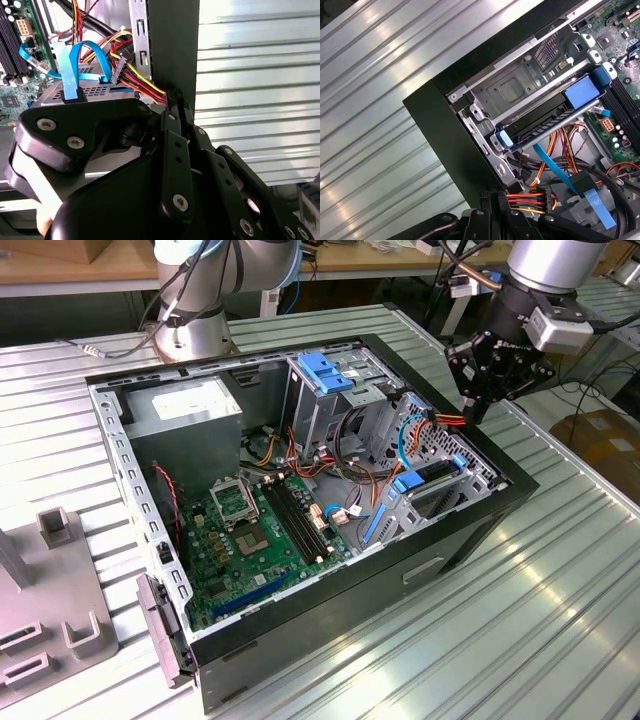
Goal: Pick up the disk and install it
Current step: 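Insert the first disk wire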
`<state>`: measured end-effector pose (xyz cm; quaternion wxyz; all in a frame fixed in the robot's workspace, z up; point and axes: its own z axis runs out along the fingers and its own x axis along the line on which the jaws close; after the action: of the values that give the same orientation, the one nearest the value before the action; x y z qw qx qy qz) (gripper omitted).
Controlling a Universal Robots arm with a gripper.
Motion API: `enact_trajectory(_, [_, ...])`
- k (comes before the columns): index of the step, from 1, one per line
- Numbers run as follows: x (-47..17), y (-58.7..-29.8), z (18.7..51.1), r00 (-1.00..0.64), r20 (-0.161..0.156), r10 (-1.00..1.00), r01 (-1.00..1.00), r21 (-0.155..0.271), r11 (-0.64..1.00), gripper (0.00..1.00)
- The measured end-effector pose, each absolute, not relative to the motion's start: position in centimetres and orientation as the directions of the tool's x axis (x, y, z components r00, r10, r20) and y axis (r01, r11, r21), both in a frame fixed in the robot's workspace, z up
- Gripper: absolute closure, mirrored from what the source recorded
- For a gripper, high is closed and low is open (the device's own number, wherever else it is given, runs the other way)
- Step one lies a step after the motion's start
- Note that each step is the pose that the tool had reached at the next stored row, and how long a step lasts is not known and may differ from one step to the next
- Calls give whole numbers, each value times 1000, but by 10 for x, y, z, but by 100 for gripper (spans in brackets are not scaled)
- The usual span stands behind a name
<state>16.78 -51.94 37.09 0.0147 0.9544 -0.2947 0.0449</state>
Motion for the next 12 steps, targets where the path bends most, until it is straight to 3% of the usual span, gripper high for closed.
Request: enact_trajectory(12, [154,-519,371,781,96,-617,-621,5,-784,84])
